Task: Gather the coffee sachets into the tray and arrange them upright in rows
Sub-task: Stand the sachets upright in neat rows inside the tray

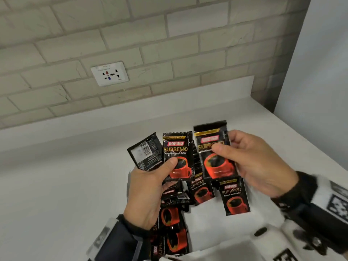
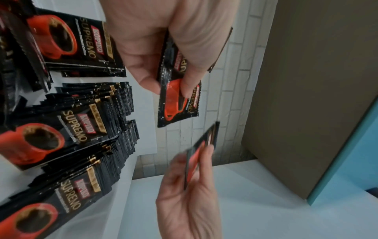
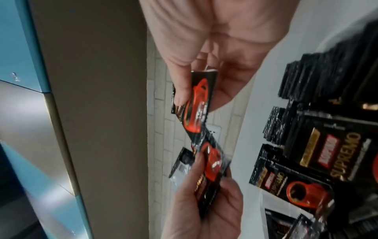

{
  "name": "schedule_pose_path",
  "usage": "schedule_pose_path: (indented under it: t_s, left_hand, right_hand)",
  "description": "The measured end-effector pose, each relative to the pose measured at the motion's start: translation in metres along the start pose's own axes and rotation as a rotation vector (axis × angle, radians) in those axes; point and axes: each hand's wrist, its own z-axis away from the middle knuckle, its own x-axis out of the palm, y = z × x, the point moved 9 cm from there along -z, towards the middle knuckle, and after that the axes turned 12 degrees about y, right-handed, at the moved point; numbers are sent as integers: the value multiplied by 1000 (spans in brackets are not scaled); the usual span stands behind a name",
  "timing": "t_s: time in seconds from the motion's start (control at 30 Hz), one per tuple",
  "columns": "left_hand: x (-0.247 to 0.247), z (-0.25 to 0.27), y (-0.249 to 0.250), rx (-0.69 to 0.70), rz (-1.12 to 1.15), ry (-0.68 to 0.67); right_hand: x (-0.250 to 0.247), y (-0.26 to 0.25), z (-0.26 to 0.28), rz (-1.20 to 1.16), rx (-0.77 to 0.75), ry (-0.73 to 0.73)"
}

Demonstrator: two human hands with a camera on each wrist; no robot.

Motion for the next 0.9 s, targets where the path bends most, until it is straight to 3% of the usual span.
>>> schedule_pose_path:
  t_s: [0.2, 0.4, 0.5, 0.57, 0.67, 0.77, 0.9]
  left_hand:
    - [21, 16, 1, 30, 12, -150]
    - [23, 21, 0, 89, -62, -197]
    - [19, 18, 2, 118, -122, -173]
    - [13, 15, 9, 197, -204, -154]
    - [2, 9, 25, 307, -319, -131]
    - [-1, 11, 42, 351, -337, -178]
    - [-14, 2, 60, 402, -335, -158]
  right_hand:
    - [14, 20, -1, -19, 40, 67]
    - [20, 25, 5, 75, 9, 99]
    - [19, 18, 4, 265, -62, 91]
    - [18, -3, 2, 455, -192, 77]
    - [43, -47, 5, 667, -439, -123]
    - [77, -59, 7, 958, -561, -353]
    - [103, -67, -5, 1056, -602, -401]
